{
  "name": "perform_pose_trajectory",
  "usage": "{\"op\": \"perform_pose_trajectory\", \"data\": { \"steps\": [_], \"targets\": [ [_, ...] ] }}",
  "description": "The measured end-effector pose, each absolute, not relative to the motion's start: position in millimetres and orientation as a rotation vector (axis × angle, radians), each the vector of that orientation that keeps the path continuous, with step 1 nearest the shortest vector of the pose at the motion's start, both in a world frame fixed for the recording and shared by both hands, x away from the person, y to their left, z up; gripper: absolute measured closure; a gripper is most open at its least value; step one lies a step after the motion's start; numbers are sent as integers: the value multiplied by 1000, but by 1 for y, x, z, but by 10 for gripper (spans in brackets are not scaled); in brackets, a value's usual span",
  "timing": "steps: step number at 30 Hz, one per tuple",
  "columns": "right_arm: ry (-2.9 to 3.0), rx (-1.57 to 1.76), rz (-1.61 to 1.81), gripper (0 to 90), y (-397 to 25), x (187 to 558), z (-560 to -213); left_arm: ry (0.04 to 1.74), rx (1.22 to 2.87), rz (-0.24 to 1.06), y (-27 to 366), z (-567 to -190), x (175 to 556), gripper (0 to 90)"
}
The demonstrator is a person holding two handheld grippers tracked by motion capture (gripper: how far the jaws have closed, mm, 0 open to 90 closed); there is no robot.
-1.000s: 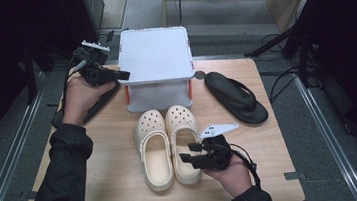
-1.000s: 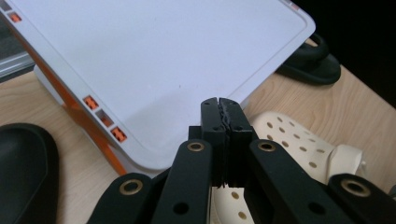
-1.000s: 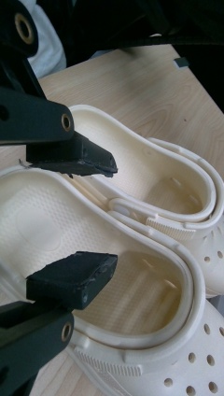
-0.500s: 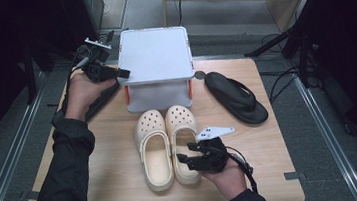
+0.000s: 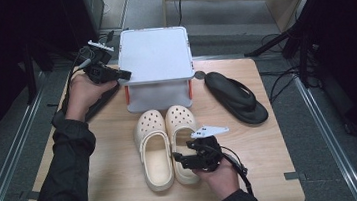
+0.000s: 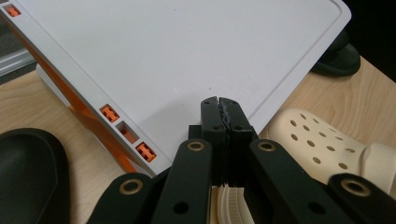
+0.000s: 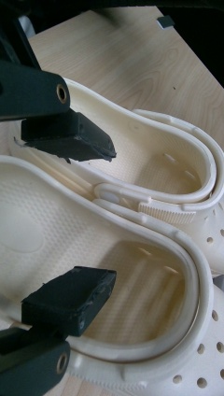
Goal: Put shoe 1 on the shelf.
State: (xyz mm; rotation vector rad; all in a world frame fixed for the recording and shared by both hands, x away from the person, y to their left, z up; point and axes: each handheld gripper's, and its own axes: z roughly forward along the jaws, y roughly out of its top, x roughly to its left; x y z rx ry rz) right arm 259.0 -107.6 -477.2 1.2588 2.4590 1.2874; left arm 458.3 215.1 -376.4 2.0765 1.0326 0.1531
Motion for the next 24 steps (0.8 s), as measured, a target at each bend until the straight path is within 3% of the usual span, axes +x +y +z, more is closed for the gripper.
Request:
{"op": "perform_pose_trajectory", "data": {
  "steps": [24],
  "targets": [
    [2368, 1313, 1204, 360, -64, 275, -488, 1025, 2077, 148, 216, -377, 458, 895]
  ]
}}
